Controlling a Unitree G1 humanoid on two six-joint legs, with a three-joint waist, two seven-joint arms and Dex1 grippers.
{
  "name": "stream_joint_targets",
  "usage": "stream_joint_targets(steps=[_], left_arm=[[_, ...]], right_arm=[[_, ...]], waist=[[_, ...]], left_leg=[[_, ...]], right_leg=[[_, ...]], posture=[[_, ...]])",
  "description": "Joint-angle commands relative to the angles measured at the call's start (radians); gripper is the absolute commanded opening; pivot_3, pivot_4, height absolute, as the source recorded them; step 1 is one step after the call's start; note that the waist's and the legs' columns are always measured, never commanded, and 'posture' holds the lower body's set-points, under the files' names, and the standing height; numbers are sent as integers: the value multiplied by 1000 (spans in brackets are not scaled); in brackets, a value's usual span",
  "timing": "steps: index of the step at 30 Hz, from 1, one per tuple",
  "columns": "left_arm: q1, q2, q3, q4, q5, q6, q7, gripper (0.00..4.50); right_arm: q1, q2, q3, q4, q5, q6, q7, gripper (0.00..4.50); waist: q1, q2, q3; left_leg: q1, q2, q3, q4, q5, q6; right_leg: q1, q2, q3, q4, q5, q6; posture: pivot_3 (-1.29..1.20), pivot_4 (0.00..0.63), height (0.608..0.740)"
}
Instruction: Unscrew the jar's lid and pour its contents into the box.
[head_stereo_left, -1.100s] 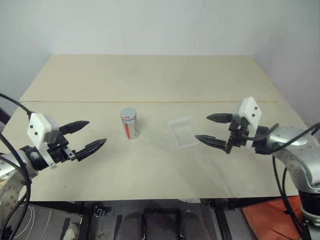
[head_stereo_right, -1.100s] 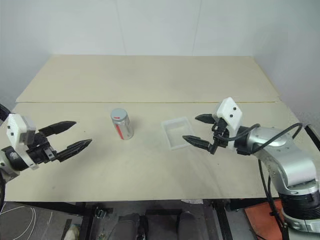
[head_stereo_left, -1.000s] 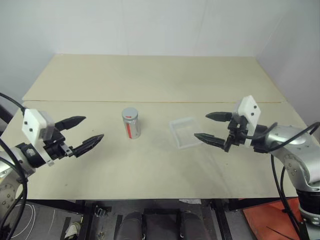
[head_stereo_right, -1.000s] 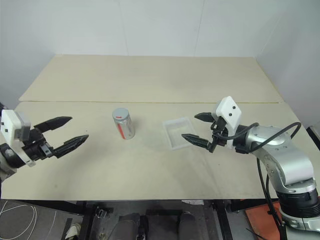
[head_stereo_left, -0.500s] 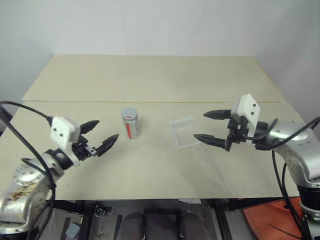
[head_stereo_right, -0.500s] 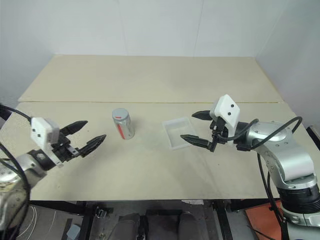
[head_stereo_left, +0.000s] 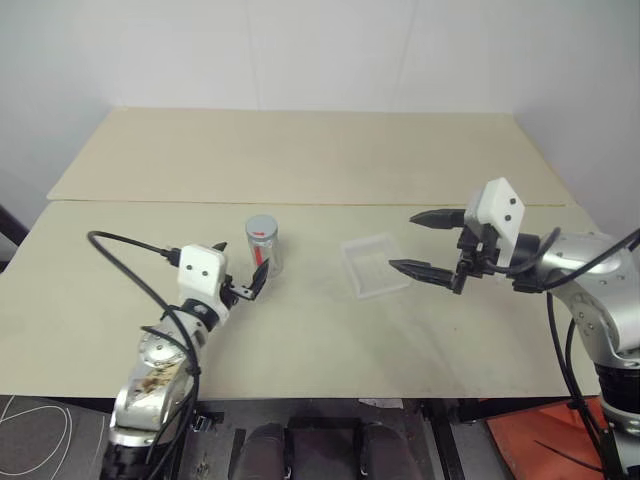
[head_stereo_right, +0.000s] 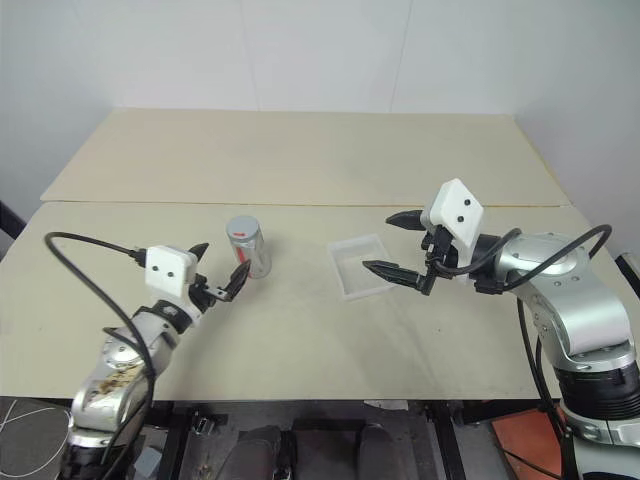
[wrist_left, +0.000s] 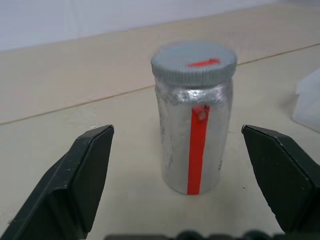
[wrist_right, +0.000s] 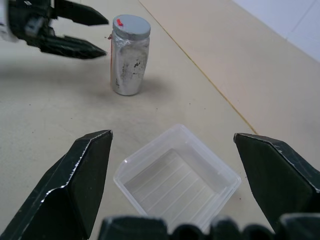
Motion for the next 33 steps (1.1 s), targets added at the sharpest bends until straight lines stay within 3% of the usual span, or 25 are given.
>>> stream_joint_targets(steps=[1, 10, 24, 27, 33], left_arm=[[-27, -34, -18, 7, 37, -46, 28, 4441], [-101, -112, -33, 114, 88, -97, 64, 4441], [-215, -157, -30, 313, 108, -207, 60, 4441], [-220, -166, -34, 324, 113, -202, 66, 3851], [-203, -172, -31, 304, 117, -194, 72, 1933]], right_arm=[[3, -16, -56, -41, 10, -9, -14, 4500], [23, -22, -79, -68, 12, -5, -20, 4500], [21, -37, -97, -94, 31, 13, -26, 4500], [23, -40, -102, -104, 40, 19, -29, 4500], [16, -41, -99, -104, 49, 21, -35, 4500]], waist=[[-1, 0, 0], [0, 0, 0], [0, 0, 0], [0, 0, 0], [0, 0, 0]], left_leg=[[0, 0, 0, 0, 0, 0], [0, 0, 0, 0, 0, 0], [-1, 0, -1, 0, 0, 0], [-1, 0, -1, 0, 0, 0], [0, 0, -1, 0, 0, 0]], right_leg=[[0, 0, 0, 0, 0, 0], [0, 0, 0, 0, 0, 0], [0, 0, 0, 0, 0, 0], [0, 0, -1, 0, 0, 0], [0, 0, 0, 0, 0, 0]], posture=[[0, 150, 740], [0, 150, 740], [0, 150, 740], [0, 150, 740], [0, 150, 740]])
